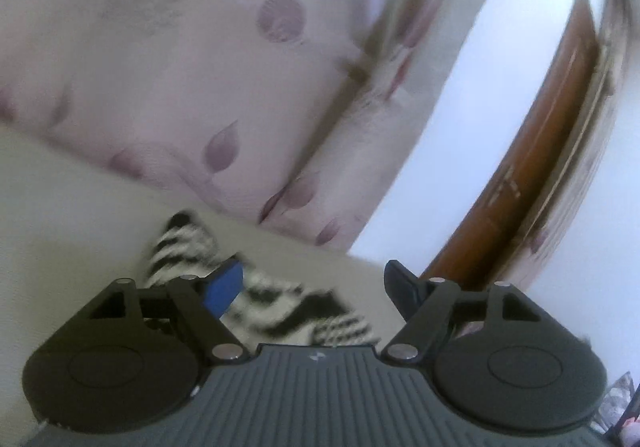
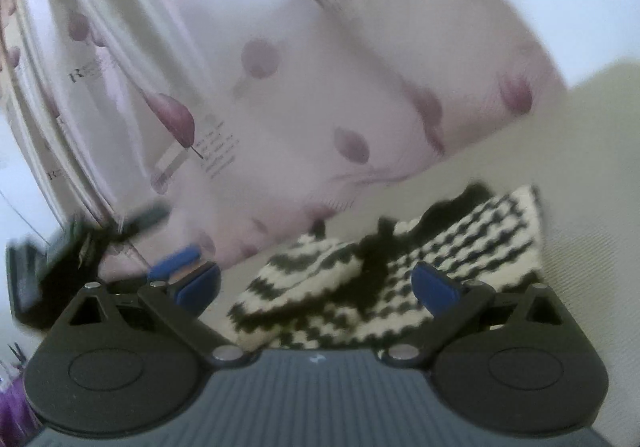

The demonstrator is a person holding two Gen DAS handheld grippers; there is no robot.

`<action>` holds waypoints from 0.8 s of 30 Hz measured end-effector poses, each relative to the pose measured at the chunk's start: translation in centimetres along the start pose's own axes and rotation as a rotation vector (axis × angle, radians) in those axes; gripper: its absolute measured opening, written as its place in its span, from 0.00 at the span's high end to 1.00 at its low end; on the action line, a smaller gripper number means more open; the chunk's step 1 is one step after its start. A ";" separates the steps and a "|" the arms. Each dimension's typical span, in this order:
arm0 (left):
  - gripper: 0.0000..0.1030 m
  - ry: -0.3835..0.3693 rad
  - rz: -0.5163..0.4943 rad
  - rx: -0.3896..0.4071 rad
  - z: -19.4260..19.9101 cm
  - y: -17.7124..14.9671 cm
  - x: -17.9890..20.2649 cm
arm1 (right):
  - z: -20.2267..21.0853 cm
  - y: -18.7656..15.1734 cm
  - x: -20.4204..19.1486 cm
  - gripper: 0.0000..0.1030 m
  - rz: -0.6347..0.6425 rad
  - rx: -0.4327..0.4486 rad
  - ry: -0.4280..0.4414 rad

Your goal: Fold small clothes

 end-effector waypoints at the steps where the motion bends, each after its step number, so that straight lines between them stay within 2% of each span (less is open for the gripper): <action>1: 0.28 0.003 0.013 -0.010 0.3 -0.5 -1.0 | -1.0 0.1 0.2 0.00 -0.028 -0.025 0.006; 5: 0.28 -0.036 0.073 -0.047 1.0 -3.1 -4.1 | -4.5 -0.5 1.3 0.00 -0.153 -0.088 0.025; 10: 0.28 -0.111 0.038 -0.102 -0.3 -5.7 -4.7 | -7.9 -0.9 1.6 0.00 -0.266 -0.121 0.064; 13: 0.26 -0.132 -0.018 -0.118 -1.2 -7.0 -4.1 | -9.4 -0.8 0.9 0.02 -0.290 -0.134 0.084; 15: 0.26 -0.168 -0.010 -0.119 -1.5 -7.5 -4.2 | -10.4 -0.7 0.4 0.05 -0.263 -0.156 0.067; 17: 0.26 -0.196 0.015 -0.120 -1.7 -7.8 -4.6 | -11.2 -0.6 0.1 0.13 -0.229 -0.173 0.041; 18: 0.26 -0.198 0.015 -0.115 -1.8 -7.9 -4.7 | -11.5 -0.6 0.0 0.32 -0.220 -0.183 0.031; 19: 0.26 -0.200 0.013 -0.110 -1.7 -8.1 -4.8 | -11.8 -0.6 0.0 0.55 -0.207 -0.198 0.024; 21: 0.26 -0.207 0.021 -0.109 -1.5 -8.2 -5.1 | -12.4 -0.7 -0.1 0.68 -0.165 -0.233 -0.017; 23: 0.25 -0.196 0.028 -0.099 -1.1 -8.1 -4.8 | -12.5 -0.8 0.0 0.74 -0.143 -0.232 -0.028; 24: 0.25 -0.190 0.033 -0.091 -0.9 -7.9 -4.9 | -12.4 -0.7 -0.1 0.82 -0.119 -0.229 -0.042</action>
Point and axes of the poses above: each gripper's, at about its wrist camera, not at the fingertips, and z roughly against the way its jaws point, x to its right, y to its top, the point moved 1 cm from there along -z, roughly the way its jaws point, and after that the axes turned 13 degrees about z, right-handed, at the moved point
